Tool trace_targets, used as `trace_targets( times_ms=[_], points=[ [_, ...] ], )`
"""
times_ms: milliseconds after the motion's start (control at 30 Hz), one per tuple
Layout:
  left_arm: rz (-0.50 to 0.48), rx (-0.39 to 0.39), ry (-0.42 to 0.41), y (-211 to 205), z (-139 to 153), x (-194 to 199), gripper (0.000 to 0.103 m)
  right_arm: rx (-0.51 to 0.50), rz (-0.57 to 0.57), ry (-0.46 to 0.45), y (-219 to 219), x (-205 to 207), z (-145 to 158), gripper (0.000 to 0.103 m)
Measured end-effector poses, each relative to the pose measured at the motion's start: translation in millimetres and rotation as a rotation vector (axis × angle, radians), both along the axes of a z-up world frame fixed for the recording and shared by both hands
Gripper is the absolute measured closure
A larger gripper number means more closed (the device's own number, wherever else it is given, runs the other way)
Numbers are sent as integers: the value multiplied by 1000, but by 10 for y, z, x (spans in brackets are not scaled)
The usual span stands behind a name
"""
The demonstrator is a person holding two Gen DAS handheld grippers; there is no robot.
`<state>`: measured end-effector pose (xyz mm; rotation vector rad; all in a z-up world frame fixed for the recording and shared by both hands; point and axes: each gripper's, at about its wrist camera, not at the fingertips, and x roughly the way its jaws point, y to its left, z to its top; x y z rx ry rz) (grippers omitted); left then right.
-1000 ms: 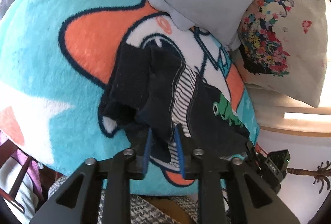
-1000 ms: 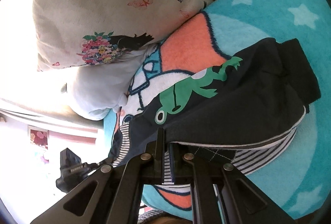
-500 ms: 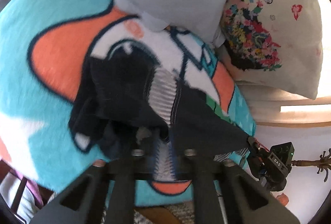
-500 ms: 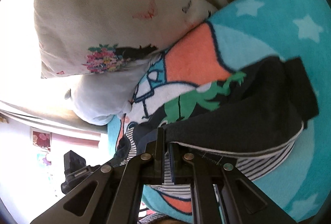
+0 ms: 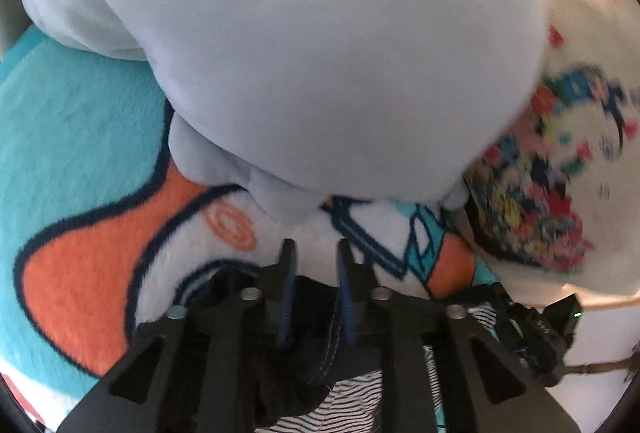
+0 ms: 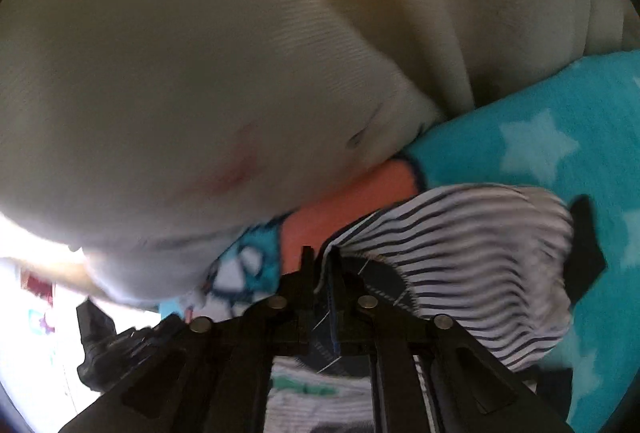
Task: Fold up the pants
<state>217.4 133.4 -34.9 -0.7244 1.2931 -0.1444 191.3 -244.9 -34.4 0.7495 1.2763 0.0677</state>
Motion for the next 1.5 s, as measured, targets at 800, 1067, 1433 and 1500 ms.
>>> trace_targets(
  times_ms=[800,1067,1433,1500],
  points=[
    [120,35,-51,576,322,-1599,53,-69,-61,115,-711,-627,-222,87],
    [292,33,-54,897,388,-2372,53,-174,71,143,-580,-689,126,87],
    [517,43,-142,1371,630,-3236,50,-304,47,184,-607,-886,336,57],
    [536,45,-149,1413,646,-3334,49,-318,47,185,-555,-887,321,56]
  ],
)
